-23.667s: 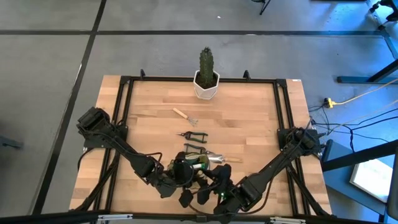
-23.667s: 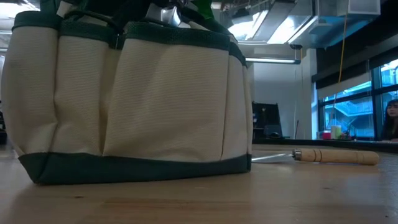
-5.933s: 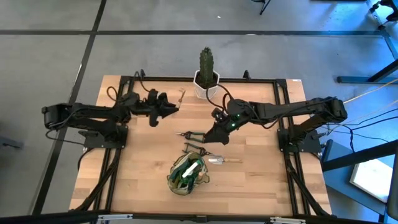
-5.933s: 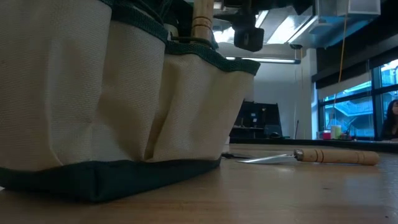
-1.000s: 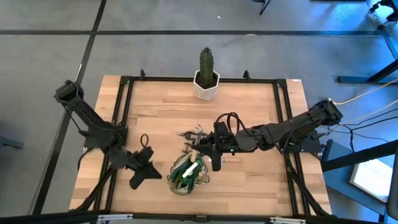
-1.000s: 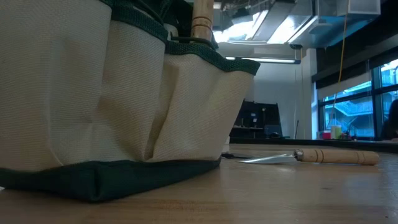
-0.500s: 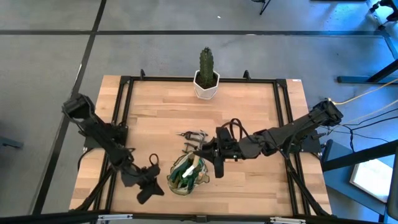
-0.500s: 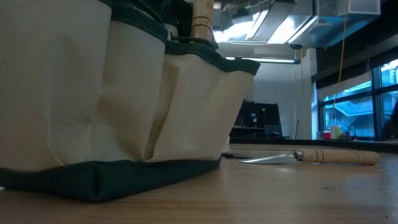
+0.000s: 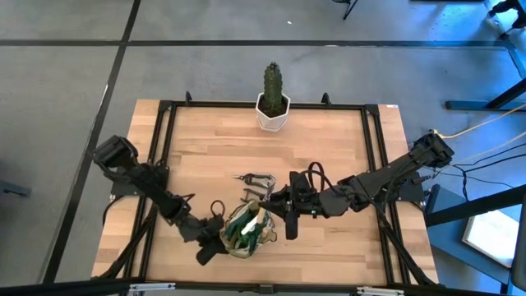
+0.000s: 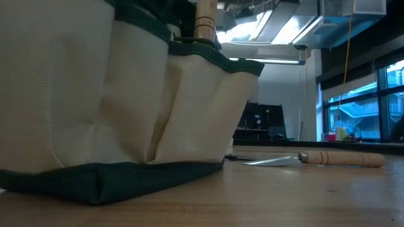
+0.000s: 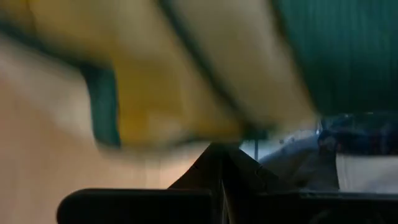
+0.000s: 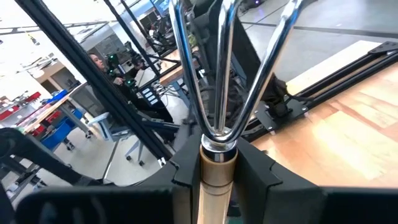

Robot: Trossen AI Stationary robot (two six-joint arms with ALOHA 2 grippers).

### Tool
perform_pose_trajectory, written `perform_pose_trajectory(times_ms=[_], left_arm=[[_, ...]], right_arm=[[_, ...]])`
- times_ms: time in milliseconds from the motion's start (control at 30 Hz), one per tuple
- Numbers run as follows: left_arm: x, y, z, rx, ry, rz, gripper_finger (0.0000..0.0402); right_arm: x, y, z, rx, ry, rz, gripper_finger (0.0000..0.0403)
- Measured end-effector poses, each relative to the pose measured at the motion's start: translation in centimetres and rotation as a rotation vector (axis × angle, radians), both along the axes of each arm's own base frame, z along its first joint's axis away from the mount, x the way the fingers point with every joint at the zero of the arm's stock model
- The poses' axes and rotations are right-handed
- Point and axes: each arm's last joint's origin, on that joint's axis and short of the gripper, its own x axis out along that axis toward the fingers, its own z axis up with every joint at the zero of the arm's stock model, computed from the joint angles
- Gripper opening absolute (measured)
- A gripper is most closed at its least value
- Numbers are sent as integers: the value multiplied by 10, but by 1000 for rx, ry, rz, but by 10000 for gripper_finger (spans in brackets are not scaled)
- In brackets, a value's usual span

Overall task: Pick & Place Garden tools in Gardening bag
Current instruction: Put the hand rake into the gardening bag

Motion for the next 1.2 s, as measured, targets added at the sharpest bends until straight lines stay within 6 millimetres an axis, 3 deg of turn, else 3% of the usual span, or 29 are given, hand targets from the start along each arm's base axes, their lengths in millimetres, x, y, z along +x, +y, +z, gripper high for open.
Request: perform_pose_trajectory(times_ms=[300, 733, 933, 1200], left_arm=[[32, 20, 13, 24, -98, -18, 1], [83, 22, 17, 39, -126, -92, 1], [66, 2, 32, 45, -103, -104, 1], [39, 2, 48, 169, -1, 144, 2]], right_arm=[[-4, 7, 0, -6, -3, -18, 67], [-9, 16, -2, -22, 7, -37, 67], [-5, 19, -9, -39, 24, -35, 67], [25, 40, -52, -32, 41, 55, 67]])
